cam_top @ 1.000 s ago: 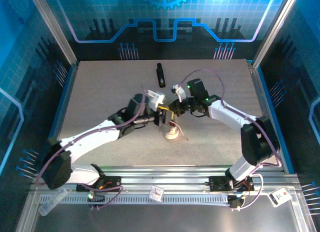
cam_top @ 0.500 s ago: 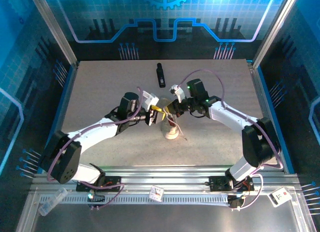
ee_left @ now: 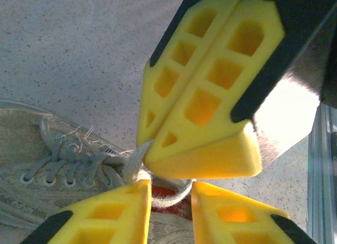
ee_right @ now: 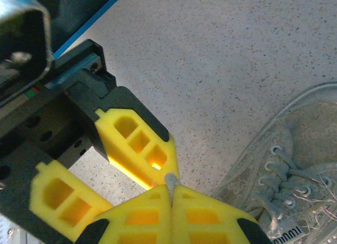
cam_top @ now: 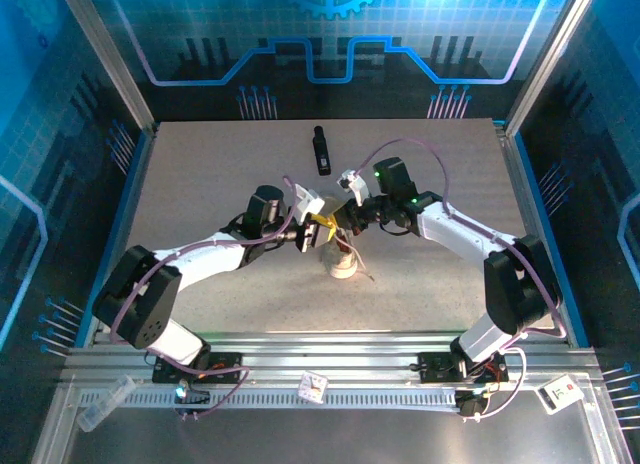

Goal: Tie the shoes

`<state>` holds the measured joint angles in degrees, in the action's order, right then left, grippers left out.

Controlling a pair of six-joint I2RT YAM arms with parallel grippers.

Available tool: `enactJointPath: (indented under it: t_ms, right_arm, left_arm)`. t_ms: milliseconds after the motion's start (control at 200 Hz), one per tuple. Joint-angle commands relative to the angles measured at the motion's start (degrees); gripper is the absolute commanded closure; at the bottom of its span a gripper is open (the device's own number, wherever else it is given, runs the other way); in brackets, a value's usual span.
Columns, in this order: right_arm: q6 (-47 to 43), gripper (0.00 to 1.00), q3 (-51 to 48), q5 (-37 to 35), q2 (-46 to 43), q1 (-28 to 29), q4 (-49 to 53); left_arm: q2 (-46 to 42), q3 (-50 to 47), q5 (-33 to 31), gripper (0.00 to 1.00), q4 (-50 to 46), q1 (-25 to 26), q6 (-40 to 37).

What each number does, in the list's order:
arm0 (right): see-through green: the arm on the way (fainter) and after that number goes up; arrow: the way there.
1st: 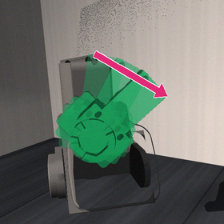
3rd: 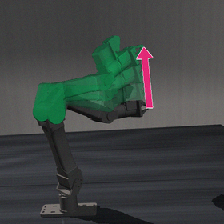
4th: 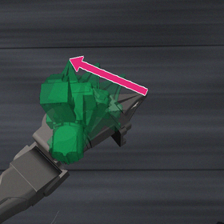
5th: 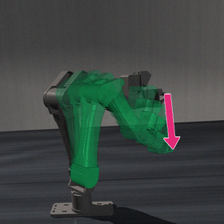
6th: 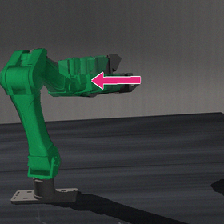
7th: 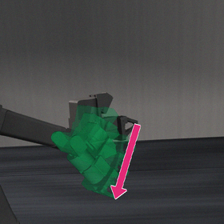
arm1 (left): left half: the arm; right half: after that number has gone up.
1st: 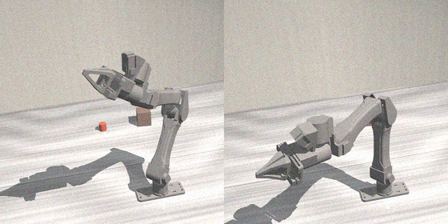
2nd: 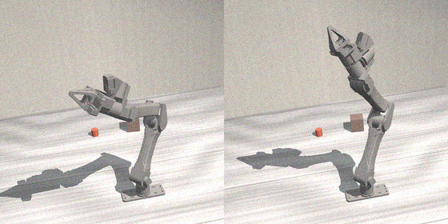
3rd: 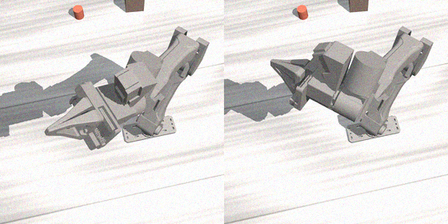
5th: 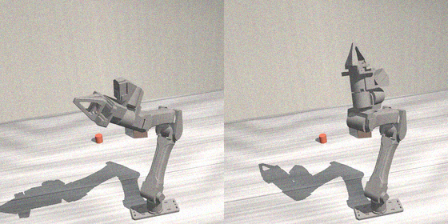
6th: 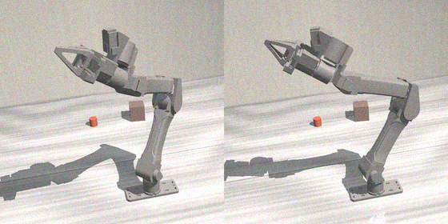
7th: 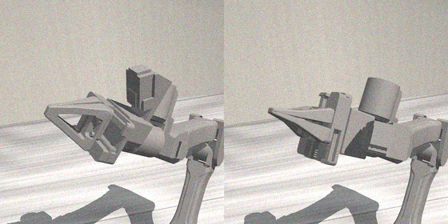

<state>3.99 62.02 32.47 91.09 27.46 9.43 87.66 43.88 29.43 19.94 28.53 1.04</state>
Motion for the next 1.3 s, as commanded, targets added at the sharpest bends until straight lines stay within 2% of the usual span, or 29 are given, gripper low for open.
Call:
enactJointPath:
  t_ms: [0, 170, 280, 375, 600, 1035, 1115, 1191, 1261, 1296]
  right_arm:
    - [-0.9, 1.00, 1.9, 2.6, 0.1, 0.8, -0.1]
    - [-0.8, 1.00, 1.4, 1.7, -0.3, 0.3, 0.0]
    - [-1.2, 1.00, 1.3, 2.0, -0.6, 0.1, 0.4]
    - [-1.7, 1.00, 1.5, 2.3, -0.6, 0.1, 1.1]
    - [-1.1, 1.00, 2.0, 2.5, 0.0, 0.1, 0.8]
    - [-0.7, 1.00, 3.3, 3.7, 1.6, -0.2, 1.4]
    - [-0.7, 1.00, 3.7, 4.0, 1.9, -0.3, 1.6]
    - [-0.6, 1.00, 4.0, 4.2, 2.2, -0.4, 1.6]
    - [0.0, 0.85, 3.8, 4.6, 1.9, -1.0, 1.2]
    - [0.7, 0.75, 3.4, 4.8, 1.5, -1.6, 0.4]
  left_arm:
    - [1.1, 1.3, 1.9, 0.76, 2.1, -0.6, -1.7]
    - [0.9, 0.0, 0.3, 0.76, 3.2, -1.9, -0.2]
    - [1.2, -2.2, 3.3, 0.61, 7.5, -4.9, 3.6]
    - [1.2, -3.1, 6.2, 0.56, 10.3, -5.4, 3.4]
    - [3.1, -1.4, 10.2, 0.57, 11.2, -5.2, 2.6]
    - [6.2, 1.4, 12.1, 0.60, 11.2, -4.0, 1.6]
    - [7.0, 2.2, 12.3, 0.67, 11.2, -3.8, 1.8]
    - [7.3, 2.8, 12.3, 0.84, 11.4, -3.8, 2.5]
    - [7.3, 3.0, 11.3, 1.00, 11.1, -3.9, 3.1]
    - [7.3, 3.1, 10.6, 1.00, 10.7, -4.1, 3.6]
